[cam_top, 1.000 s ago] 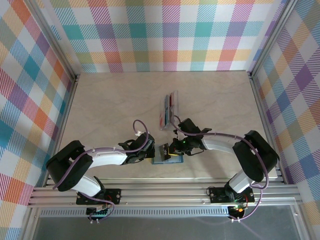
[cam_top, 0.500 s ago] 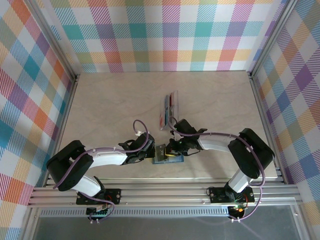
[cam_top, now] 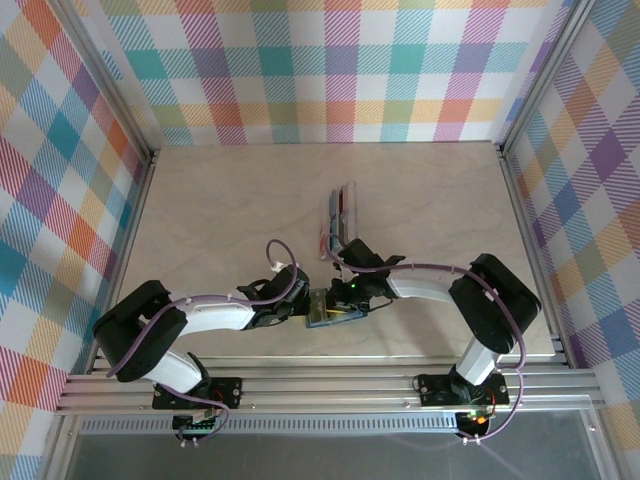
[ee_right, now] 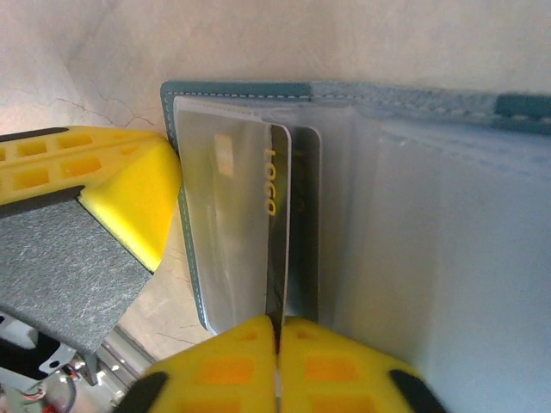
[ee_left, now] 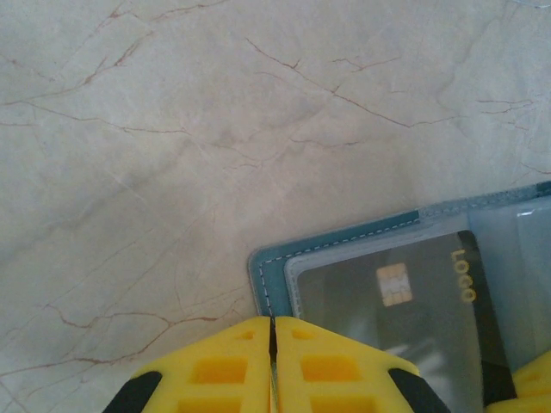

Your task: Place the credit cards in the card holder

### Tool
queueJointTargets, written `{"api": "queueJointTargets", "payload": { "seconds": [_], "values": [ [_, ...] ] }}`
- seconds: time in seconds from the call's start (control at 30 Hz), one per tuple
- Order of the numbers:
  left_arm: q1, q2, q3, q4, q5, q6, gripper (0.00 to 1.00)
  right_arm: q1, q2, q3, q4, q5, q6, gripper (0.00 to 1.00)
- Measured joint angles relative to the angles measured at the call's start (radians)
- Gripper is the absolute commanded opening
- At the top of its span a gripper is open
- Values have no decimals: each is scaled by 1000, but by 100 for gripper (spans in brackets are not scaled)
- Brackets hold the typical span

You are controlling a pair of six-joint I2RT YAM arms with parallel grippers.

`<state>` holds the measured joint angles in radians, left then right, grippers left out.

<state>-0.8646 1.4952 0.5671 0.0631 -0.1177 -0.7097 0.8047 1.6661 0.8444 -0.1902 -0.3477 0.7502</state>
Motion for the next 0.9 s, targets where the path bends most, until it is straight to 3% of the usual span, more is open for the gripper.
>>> {"api": "queueJointTargets", "payload": {
  "seconds": [0.2, 0.3, 0.4, 0.47, 0.9],
  "values": [
    [0, 8, 0, 20, 3, 0, 9, 3, -48, 34, -126, 67, -72, 47],
    [0, 8, 0, 21, 3, 0, 9, 3, -85, 56, -194, 102, -109, 46],
    [0, 8, 0, 22, 3, 0, 9, 3, -120, 88, -261, 159, -141, 36],
    [0, 8, 0, 22, 3, 0, 9, 3, -125, 121, -299, 200, -159, 34],
    [0, 7, -1, 22, 3, 0, 9, 3, 32, 236, -407, 351, -214, 44]
  ]
}}
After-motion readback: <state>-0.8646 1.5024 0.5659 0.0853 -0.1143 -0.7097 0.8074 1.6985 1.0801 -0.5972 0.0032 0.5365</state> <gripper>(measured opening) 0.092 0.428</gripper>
